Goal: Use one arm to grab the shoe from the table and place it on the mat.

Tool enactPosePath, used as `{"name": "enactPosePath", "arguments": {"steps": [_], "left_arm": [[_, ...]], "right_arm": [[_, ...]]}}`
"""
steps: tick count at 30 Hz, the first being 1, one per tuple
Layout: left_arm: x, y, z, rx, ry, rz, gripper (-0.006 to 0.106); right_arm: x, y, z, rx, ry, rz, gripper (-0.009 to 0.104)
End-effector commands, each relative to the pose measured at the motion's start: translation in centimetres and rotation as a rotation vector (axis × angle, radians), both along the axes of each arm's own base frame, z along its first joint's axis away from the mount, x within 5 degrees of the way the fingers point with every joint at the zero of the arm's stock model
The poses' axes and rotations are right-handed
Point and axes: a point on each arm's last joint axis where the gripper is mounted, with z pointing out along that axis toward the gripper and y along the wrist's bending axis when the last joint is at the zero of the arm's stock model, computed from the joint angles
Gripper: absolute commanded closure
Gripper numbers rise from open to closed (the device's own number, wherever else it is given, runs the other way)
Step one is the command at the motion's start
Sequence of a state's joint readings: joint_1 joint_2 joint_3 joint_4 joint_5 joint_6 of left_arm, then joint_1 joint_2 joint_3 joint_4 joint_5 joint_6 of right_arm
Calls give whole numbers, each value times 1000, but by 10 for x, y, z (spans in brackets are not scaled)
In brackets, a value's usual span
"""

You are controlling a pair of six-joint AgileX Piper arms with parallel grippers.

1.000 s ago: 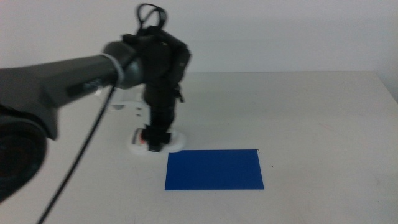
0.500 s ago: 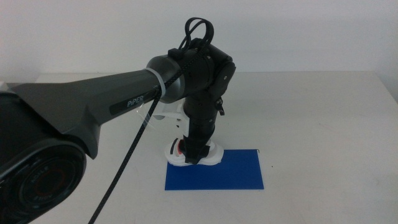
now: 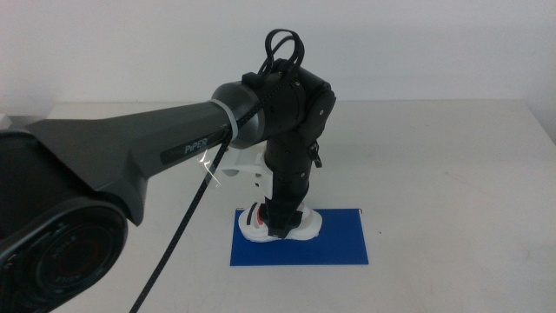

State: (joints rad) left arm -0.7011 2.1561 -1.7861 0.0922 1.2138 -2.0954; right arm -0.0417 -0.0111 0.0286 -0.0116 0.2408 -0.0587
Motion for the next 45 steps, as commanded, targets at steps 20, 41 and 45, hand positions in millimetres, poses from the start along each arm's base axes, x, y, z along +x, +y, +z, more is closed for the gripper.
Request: {"name": "enactPosePath", "arguments": {"steps": [20, 41, 45], "left_arm": [[-2, -11, 23, -119, 1, 43, 102], [3, -18, 25, -203, -55, 46, 20], [1, -15, 27, -166, -22, 45, 11]], "right_arm": [[1, 0, 5, -21, -64, 0, 17], [1, 0, 5, -21, -64, 0, 17], [1, 0, 5, -21, -64, 0, 17]]}}
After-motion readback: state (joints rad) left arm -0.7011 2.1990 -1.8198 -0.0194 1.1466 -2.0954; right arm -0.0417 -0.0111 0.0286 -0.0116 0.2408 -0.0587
